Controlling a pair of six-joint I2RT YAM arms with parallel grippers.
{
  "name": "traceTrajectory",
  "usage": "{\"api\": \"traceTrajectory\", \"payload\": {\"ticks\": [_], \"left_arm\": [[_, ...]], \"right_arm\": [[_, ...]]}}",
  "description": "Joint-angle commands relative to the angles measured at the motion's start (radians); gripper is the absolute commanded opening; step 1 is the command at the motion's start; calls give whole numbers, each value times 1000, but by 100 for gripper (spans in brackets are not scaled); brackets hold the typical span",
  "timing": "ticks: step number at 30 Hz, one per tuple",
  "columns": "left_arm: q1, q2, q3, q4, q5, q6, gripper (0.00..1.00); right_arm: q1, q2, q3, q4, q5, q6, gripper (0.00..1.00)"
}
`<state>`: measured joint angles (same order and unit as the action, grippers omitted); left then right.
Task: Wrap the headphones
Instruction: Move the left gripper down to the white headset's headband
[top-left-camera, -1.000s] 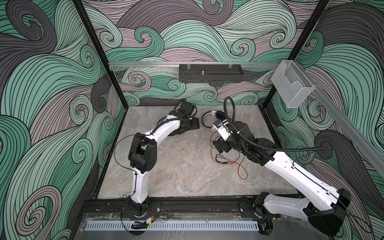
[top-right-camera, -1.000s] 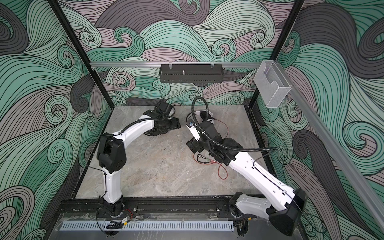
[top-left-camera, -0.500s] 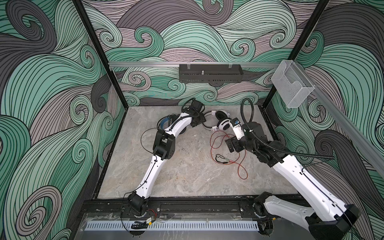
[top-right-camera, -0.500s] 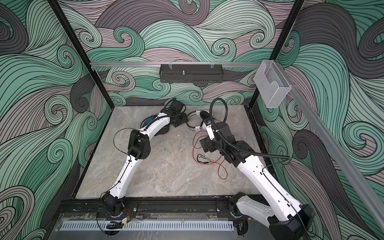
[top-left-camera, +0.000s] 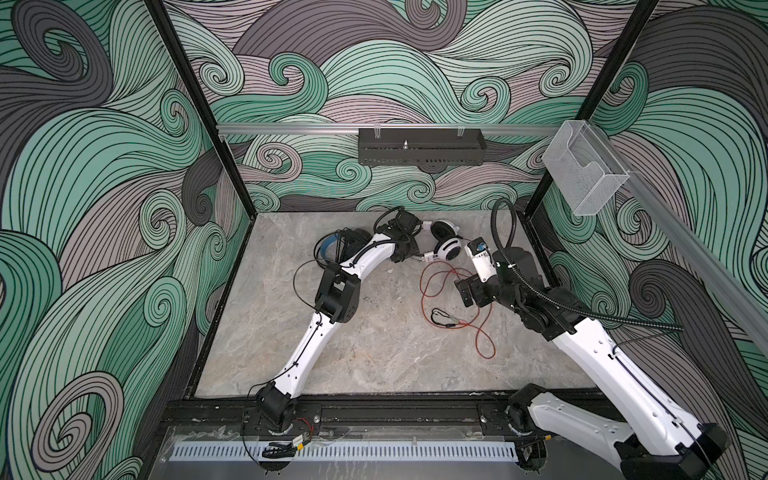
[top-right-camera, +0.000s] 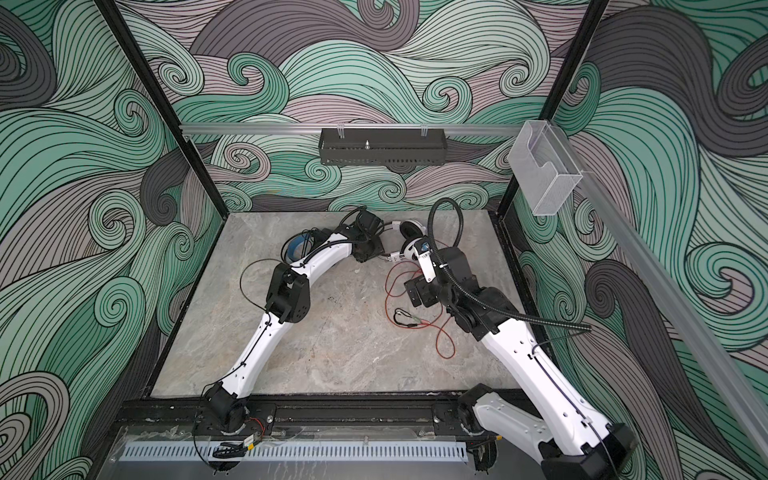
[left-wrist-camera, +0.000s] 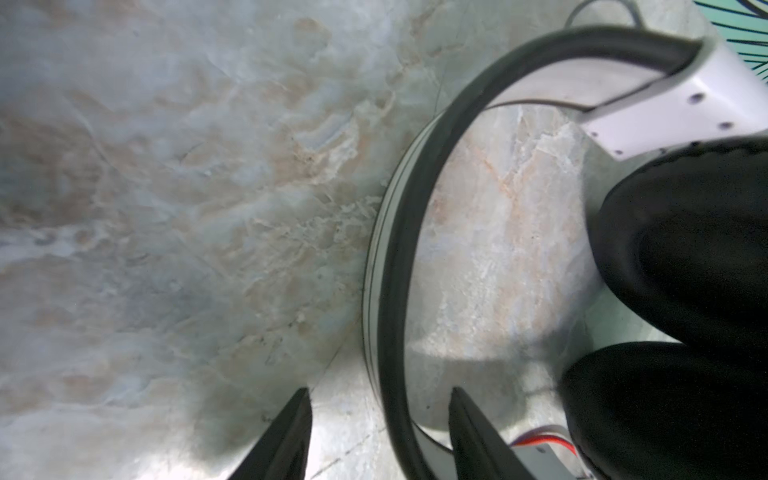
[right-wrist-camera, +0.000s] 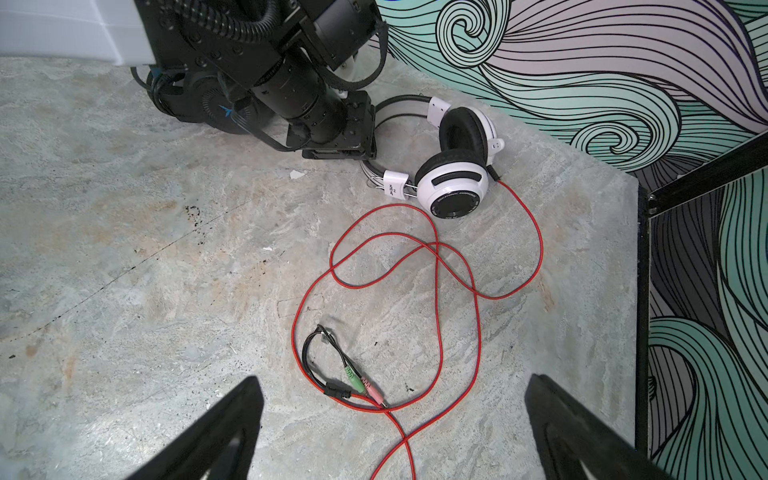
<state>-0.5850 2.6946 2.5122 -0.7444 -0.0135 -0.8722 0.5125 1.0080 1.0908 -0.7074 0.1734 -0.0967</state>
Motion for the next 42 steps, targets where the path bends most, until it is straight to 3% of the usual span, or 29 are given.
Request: {"api": "traceTrajectory", "payload": {"ticks": [1, 3, 6, 12, 16, 21, 30, 39, 40, 42], "left_arm": [[2, 45, 33, -33, -24, -10, 56], [1, 50, 33, -38, -28, -7, 49], [2, 31, 1, -51, -42, 2, 25], [3, -102, -198, 14, -39, 66, 0], [5, -194, -320, -23, 18, 87, 0], [6, -417, -683, 106, 40, 69, 0], [2, -771, -1100, 113, 55, 80, 0], [-1, -994, -1392, 107, 29, 60, 0], [-1, -1003, -1411, 115, 29, 57, 0], [2, -1008, -1444, 130, 35, 50, 11]], "right_arm": [[-8, -9, -10, -2, -14, 1, 99], [-9, -10, -9, -4, -14, 3, 99], [-12, -6, -6, -4, -8, 2, 99], [-13, 19, 16, -4, -9, 6, 99], [-12, 24, 24, -4, -10, 10, 99], [-14, 27, 9, 0, -16, 28, 99], [-14, 29, -5, -3, -33, 54, 99], [-14, 33, -6, -13, -55, 69, 99], [-14, 35, -4, -14, -58, 69, 99], [-15, 42, 2, -14, -64, 69, 99]]}}
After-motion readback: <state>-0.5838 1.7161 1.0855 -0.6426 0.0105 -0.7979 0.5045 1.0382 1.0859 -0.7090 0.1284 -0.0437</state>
